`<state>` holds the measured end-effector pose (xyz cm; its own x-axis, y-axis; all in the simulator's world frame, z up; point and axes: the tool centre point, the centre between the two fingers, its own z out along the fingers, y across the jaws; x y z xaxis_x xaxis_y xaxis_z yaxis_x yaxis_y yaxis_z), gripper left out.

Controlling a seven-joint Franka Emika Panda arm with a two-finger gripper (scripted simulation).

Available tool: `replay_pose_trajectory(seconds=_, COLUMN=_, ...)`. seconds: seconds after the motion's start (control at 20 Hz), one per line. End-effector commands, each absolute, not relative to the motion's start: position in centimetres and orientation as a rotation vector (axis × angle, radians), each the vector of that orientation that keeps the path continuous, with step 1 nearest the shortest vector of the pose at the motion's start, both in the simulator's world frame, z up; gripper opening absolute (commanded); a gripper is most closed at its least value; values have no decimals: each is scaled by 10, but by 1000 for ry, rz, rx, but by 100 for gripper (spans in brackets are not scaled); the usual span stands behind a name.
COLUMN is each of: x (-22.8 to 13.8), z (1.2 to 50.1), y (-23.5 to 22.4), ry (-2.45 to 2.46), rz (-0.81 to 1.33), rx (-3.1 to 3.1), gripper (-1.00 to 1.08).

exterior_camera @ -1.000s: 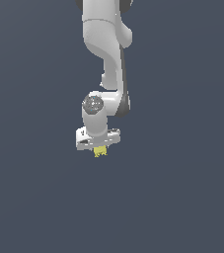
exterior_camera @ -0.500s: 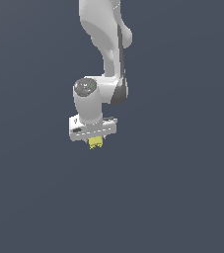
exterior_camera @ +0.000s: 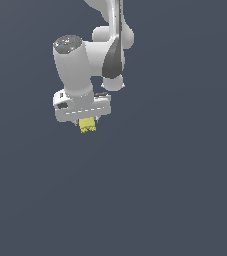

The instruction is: Pick up the object and move it to a goal position.

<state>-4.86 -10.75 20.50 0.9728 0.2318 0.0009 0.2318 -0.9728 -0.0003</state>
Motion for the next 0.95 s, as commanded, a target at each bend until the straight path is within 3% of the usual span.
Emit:
replay_pose_trajectory(seconds=0.0, x=-55, z=231, y=-115, ry=-367, rz=-1, rx=-3119, gripper=-100)
replay_pose_trajectory(seconds=0.45, x=-68, z=300, y=-136, ry=-367, rz=-1, rx=-3119, gripper=-100)
replay_pose_trajectory(seconds=0.9, x=-71, z=322, y=-143, ry=-367, rz=0, rx=-3120, gripper=-100)
